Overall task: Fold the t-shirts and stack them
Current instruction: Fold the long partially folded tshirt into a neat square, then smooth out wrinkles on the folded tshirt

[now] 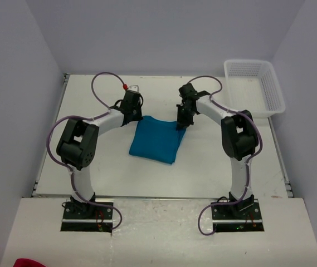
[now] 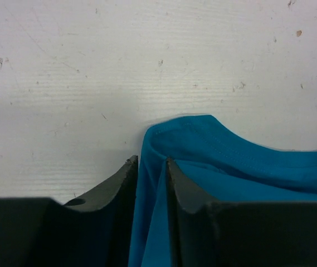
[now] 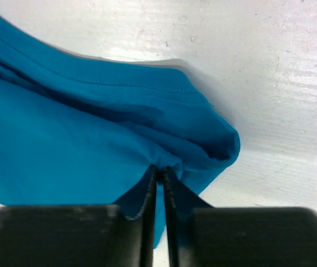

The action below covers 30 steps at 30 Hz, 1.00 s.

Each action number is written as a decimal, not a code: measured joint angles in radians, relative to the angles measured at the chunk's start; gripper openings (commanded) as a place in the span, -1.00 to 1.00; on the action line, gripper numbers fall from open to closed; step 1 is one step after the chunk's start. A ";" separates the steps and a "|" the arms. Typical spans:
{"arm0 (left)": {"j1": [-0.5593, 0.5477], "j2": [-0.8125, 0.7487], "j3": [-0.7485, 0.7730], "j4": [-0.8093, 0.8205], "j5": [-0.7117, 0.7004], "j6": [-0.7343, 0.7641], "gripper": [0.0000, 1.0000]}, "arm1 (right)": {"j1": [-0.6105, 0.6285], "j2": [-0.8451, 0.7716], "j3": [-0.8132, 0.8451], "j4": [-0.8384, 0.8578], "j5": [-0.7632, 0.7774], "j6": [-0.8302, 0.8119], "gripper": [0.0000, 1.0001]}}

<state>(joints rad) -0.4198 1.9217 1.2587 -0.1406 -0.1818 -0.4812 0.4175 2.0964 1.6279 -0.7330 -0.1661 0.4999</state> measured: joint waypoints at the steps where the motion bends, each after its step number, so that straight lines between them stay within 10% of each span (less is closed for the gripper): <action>1: 0.000 0.000 0.000 0.005 0.000 0.006 -0.19 | 0.000 0.006 0.003 -0.007 0.000 0.003 -0.64; 7: 0.001 -0.040 -0.007 -0.006 -0.040 0.023 0.01 | 0.000 0.012 0.010 -0.027 0.049 0.007 0.14; 13: 0.001 -0.213 -0.019 -0.076 -0.111 0.025 -0.12 | 0.002 -0.016 0.016 -0.064 0.156 -0.003 0.14; 16: 0.001 -0.307 -0.052 -0.100 -0.116 0.010 -0.65 | 0.003 -0.097 -0.022 -0.060 0.148 -0.023 -0.06; 17: 0.001 -0.333 -0.069 -0.108 -0.111 0.001 -0.95 | 0.004 -0.134 -0.045 -0.046 0.127 -0.030 -0.92; 18: 0.001 -0.359 -0.095 -0.112 -0.106 -0.006 -1.00 | 0.007 -0.176 -0.075 -0.029 0.100 -0.042 -1.00; 30: 0.003 -0.455 -0.310 -0.171 -0.001 -0.058 -1.00 | 0.130 -0.163 -0.159 0.179 -0.386 -0.027 -1.00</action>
<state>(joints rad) -0.4164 1.4670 0.9489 -0.3119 -0.1825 -0.5388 0.5480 1.9335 1.4693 -0.5541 -0.5526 0.4725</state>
